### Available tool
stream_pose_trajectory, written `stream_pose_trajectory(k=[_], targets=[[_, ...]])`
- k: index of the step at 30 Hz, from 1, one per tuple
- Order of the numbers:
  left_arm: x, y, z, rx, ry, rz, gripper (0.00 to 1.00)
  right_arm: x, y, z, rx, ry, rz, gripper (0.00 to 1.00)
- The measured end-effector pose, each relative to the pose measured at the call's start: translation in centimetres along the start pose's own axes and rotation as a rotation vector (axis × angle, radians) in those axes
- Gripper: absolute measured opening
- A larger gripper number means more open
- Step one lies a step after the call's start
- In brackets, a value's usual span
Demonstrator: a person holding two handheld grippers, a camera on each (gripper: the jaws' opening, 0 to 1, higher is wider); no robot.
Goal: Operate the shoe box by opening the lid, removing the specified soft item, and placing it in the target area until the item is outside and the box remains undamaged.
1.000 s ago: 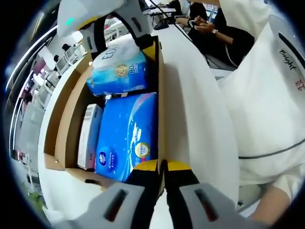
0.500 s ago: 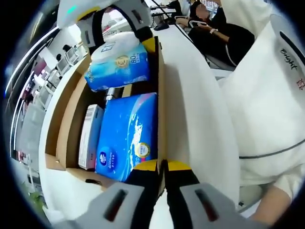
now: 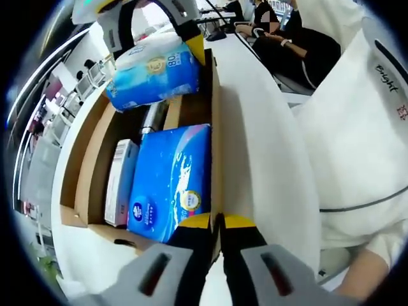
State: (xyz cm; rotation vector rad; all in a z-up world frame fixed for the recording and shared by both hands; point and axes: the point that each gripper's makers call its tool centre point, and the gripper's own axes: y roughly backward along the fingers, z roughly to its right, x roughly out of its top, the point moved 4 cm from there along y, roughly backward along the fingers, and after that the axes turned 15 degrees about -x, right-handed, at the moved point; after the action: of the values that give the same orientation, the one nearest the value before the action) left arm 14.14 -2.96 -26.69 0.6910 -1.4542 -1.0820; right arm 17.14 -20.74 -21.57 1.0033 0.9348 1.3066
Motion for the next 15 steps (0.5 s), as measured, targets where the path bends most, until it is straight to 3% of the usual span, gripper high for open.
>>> stream_pose_trajectory(k=[7,15], targets=[[0.0,0.0,0.0,0.001,0.002,-0.002,0.04,-0.9,0.7,0.3,-0.011,0.02,-0.026,0.61],[0.0,0.0,-0.1,0.004,0.01,0.002,0.04,-1.3,1.5,0.2,-0.011,0.011,-0.005,0.61]])
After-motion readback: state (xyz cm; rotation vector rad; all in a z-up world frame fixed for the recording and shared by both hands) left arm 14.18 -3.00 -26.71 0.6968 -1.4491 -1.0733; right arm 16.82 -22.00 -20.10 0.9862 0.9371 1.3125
